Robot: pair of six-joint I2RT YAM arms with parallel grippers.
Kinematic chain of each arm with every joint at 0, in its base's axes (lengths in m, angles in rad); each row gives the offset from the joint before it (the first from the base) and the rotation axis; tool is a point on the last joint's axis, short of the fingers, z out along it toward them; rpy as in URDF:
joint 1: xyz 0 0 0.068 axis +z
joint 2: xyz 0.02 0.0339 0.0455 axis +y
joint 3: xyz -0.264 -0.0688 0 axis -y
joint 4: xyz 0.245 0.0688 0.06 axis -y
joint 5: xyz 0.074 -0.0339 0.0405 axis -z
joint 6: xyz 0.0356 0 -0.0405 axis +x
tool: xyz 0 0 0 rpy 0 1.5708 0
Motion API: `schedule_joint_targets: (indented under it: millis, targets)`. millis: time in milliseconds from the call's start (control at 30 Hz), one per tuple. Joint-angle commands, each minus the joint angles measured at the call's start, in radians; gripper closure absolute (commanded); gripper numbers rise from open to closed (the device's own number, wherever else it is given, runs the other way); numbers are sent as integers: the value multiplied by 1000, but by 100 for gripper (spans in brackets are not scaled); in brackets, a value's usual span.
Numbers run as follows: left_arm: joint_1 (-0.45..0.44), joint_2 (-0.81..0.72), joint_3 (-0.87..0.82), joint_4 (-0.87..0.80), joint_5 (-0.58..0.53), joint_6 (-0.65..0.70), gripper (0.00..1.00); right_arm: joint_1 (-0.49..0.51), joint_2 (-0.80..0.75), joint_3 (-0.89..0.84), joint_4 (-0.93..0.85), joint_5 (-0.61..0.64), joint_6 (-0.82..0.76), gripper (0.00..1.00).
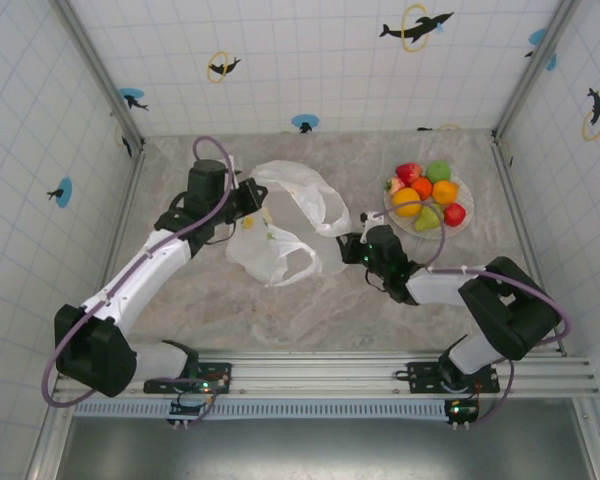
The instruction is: Place the fruits into the plastic bag
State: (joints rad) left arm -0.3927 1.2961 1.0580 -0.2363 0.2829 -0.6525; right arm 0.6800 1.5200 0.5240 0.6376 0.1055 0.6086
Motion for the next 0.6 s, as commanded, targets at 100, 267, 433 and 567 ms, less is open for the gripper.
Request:
schedule_joint_targets:
  millis: [100,267,433,567]
  targets:
    - [93,-10,109,-267,92,193,100,-40,-33,89,-224,119,-79,84]
    - [101,-4,91,-236,142,204,100,-39,-40,122,-213,-22,-102,75]
    - [97,4,28,-101,248,90,100,-37,-26,197,-225,-139,-156,52]
    - [80,0,-3,-42,197,37,100,-47,-10,242,-235,-221,-177,38]
